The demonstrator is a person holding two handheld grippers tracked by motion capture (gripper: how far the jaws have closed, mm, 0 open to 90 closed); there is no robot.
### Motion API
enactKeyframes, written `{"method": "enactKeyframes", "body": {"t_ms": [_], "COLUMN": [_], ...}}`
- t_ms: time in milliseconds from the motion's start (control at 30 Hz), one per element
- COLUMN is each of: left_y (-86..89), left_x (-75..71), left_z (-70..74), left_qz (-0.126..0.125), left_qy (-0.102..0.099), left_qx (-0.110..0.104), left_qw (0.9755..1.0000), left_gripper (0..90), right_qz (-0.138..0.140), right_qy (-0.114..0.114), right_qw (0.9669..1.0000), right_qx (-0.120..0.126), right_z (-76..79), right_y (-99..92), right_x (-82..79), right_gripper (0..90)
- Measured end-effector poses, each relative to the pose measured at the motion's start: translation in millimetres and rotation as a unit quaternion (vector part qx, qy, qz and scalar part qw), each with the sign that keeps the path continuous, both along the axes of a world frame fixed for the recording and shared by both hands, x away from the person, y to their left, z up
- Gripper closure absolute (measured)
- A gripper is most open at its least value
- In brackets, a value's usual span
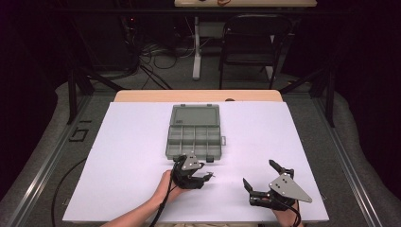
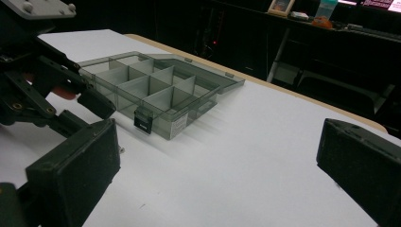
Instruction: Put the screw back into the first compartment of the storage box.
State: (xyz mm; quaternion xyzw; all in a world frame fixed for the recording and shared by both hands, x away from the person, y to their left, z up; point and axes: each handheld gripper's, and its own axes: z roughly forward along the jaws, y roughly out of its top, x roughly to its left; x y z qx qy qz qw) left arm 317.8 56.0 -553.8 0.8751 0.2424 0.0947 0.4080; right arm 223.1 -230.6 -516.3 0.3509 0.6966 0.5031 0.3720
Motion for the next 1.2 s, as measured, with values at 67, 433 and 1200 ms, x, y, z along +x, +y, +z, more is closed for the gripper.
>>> {"method": "enactKeyframes", "body": {"t_ms": [67,433,1200], "left_y": [-3.3,-10.4,-0.6], "left_x": [1.4,9.2,11.7], "left_z": [-1.9,-10.7,-8.9], "left_qz": [-0.004,-0.008,-0.01], "left_qy": [0.004,0.02,0.03], "left_qx": [0.004,0.009,0.014], "left_qw": [1.0,0.9997,0.9994], "left_gripper": [53.8,76.8,84.3], "right_qz": [-0.001,-0.003,-0.005], "right_qy": [0.001,0.002,0.004], "right_qw": [1.0,1.0,0.9999], "right_qx": [0.0,-0.004,-0.011], "right_z": [0.0,-0.1,-0.4], "right_y": [-0.4,-0.8,-1.4], "right_x": [0.0,-0.2,-0.1], "right_gripper": [0.0,0.0,0.0]}}
